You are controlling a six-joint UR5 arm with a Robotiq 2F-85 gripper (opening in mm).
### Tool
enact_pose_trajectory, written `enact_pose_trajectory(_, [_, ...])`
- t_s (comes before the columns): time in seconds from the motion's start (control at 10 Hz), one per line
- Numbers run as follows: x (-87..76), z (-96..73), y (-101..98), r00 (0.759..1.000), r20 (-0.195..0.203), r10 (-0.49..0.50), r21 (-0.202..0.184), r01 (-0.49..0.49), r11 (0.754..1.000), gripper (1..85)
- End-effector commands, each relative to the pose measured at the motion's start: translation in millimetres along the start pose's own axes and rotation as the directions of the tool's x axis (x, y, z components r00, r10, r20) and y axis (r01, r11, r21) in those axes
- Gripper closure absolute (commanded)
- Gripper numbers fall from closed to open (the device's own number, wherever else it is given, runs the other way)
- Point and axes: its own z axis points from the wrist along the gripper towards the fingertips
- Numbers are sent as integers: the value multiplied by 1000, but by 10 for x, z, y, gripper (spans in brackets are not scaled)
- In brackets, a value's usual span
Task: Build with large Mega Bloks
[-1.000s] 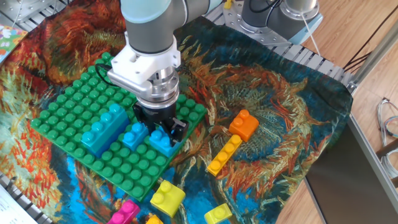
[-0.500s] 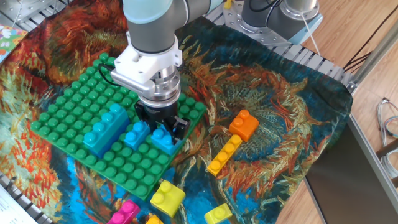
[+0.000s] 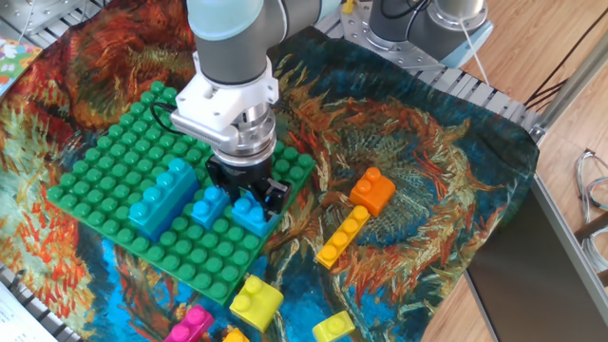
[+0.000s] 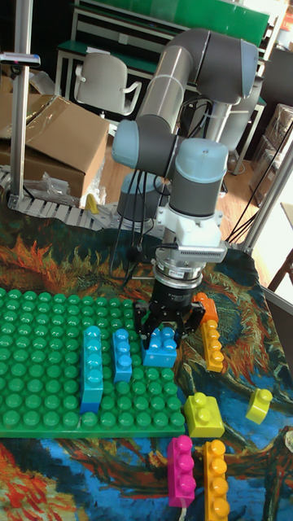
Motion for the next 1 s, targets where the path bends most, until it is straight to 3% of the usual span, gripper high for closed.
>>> enact_pose_trajectory(0.0, [-2, 26, 10, 1000, -8, -25, -11, 25, 1000, 843])
enact_pose_trajectory(0.5, [15, 200, -68, 995, -37, -88, 3, 88, 996, 843])
enact_pose_trajectory(0.6, [21, 192, -59, 995, -37, -94, 2, 94, 996, 843])
enact_pose_trajectory(0.8, [45, 70, -145, 994, -43, -105, 38, 106, 994, 843])
enact_pose_trajectory(0.9, [40, -34, -230, 992, -51, -119, 75, 122, 990, 753])
